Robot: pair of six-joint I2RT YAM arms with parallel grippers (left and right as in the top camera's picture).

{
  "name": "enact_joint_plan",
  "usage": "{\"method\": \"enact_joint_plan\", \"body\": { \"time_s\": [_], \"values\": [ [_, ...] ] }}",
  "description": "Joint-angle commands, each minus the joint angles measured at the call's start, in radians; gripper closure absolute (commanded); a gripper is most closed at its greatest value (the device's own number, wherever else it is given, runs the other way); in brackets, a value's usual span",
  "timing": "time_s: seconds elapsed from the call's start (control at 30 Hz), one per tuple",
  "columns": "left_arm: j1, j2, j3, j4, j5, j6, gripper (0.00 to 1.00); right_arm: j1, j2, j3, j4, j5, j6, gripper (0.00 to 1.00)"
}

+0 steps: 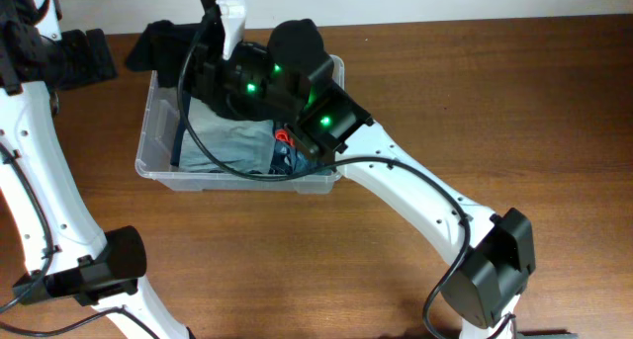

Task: Pack container
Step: 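Lower the black garment into the box with the right gripper, then release the garment and raise the right gripper from the box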

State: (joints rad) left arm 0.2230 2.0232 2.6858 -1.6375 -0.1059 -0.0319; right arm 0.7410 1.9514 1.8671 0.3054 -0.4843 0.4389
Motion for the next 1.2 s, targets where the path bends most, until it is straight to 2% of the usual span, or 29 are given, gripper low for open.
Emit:
{"method": "enact_joint_plan", "body": {
  "time_s": [0.0, 0.17, 0.23, 0.53, 0.7, 0.9, 1.1, 1.17],
  "values": [
    [0.001, -0.023, 0.014, 0.001, -0.004, -0.009, 0.00, 0.011, -0.013, 0.014, 0.062, -0.063, 0.024, 0.96],
    [0.001, -0.023, 0.014, 0.001, -0.004, -0.010, 0.00, 0.009, -0.013, 0.014, 0.071, -0.060, 0.026, 0.96],
    [0.001, -0.023, 0.014, 0.001, -0.004, -0.010, 0.00, 0.002, -0.013, 0.014, 0.005, -0.002, 0.005, 0.96],
    [0.001, -0.023, 0.014, 0.001, -0.004, -0.010, 0.00, -0.127, -0.013, 0.014, -0.569, 0.461, -0.180, 0.96],
    [0.001, -0.023, 0.014, 0.001, -0.004, -0.009, 0.00, -0.198, -0.002, 0.005, -0.777, 0.567, -0.222, 0.96],
    [0.001, -0.023, 0.014, 0.001, -0.004, -0.010, 0.00, -0.231, 0.024, 0.005, -0.847, 0.568, -0.228, 0.96],
    [0.001, -0.023, 0.014, 0.001, -0.004, -0.010, 0.00, -0.117, 0.040, 0.005, -0.805, 0.436, -0.496, 0.96],
    [0.001, -0.023, 0.014, 0.001, -0.004, -0.009, 0.00, -0.068, 0.068, 0.005, -0.808, 0.430, -0.530, 0.96]
  ]
}}
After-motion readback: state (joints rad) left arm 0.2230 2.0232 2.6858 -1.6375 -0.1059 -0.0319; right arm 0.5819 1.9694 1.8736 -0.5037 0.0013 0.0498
